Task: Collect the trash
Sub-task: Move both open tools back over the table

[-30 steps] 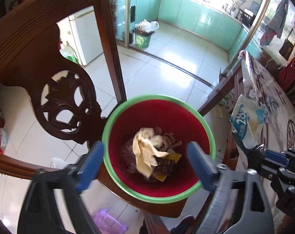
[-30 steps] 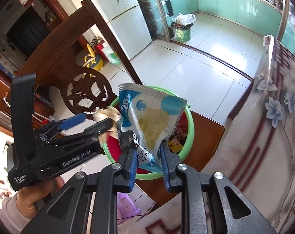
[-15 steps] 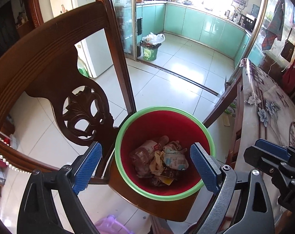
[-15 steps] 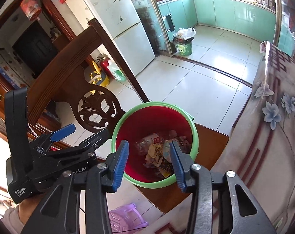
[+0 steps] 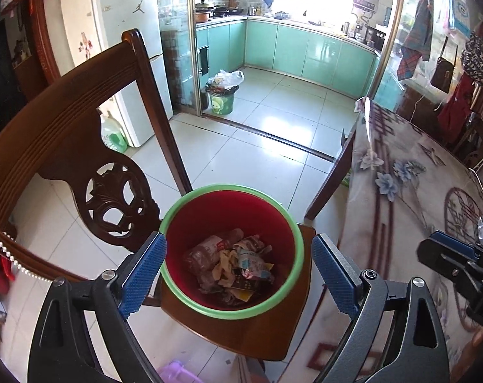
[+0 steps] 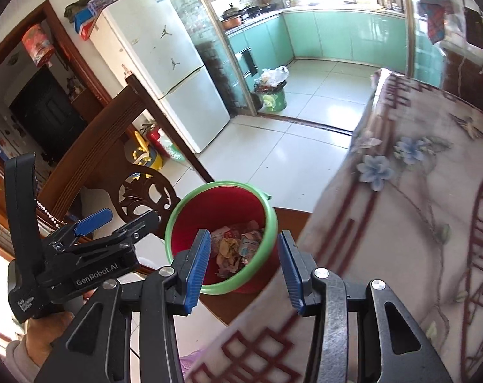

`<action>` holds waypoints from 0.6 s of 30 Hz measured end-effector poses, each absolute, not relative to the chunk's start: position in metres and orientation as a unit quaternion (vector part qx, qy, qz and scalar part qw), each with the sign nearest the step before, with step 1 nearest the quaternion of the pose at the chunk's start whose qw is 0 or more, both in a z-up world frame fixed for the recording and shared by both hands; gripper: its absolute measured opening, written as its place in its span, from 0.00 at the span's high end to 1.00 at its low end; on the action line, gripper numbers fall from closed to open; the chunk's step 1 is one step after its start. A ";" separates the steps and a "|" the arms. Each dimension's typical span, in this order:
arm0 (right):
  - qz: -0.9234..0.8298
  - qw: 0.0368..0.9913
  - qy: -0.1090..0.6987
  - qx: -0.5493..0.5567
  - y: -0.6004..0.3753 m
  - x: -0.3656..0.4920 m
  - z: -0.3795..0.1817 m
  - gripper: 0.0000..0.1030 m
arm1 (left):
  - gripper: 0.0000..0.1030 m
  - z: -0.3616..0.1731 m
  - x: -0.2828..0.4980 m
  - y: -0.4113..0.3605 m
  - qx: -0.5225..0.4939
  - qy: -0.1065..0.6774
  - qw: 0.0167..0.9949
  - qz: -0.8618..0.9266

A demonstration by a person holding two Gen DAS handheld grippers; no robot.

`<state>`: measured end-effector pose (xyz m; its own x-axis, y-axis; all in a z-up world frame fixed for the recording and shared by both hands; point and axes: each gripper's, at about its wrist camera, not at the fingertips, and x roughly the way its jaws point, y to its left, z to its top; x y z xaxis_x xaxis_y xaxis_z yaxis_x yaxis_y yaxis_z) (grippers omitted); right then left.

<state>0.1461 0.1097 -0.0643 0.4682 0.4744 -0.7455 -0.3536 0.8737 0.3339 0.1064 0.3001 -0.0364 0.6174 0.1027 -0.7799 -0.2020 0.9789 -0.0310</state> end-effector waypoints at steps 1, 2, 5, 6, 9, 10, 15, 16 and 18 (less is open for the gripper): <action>0.234 0.858 0.452 0.068 0.098 0.140 -0.062 0.59 | 0.10 -0.035 0.101 0.297 -0.057 0.427 0.898 0.086; 0.228 0.861 0.449 0.069 0.090 0.136 -0.061 0.59 | 0.10 -0.034 0.096 0.294 -0.058 0.427 0.898 0.086; 0.197 0.871 0.445 0.070 0.051 0.120 -0.057 0.59 | 0.09 -0.038 0.077 0.282 -0.053 0.440 0.893 0.075; 0.184 0.874 0.445 0.069 0.036 0.115 -0.056 0.59 | 0.09 -0.040 0.069 0.274 -0.045 0.448 0.890 0.068; 0.150 0.879 0.446 0.074 -0.003 0.107 -0.056 0.59 | 0.09 -0.048 0.047 0.245 -0.020 0.472 0.881 0.037; 0.138 0.881 0.446 0.077 -0.018 0.103 -0.056 0.59 | 0.09 -0.049 0.040 0.233 -0.016 0.479 0.877 0.023; 0.073 0.886 0.448 0.096 -0.099 0.082 -0.062 0.59 | 0.09 -0.044 0.022 0.170 -0.011 0.496 0.866 -0.055; 0.058 0.886 0.449 0.102 -0.117 0.079 -0.065 0.59 | 0.09 -0.041 0.022 0.157 -0.011 0.495 0.866 -0.069; 0.024 0.884 0.453 0.116 -0.159 0.074 -0.071 0.59 | 0.09 -0.036 0.024 0.129 -0.007 0.489 0.867 -0.097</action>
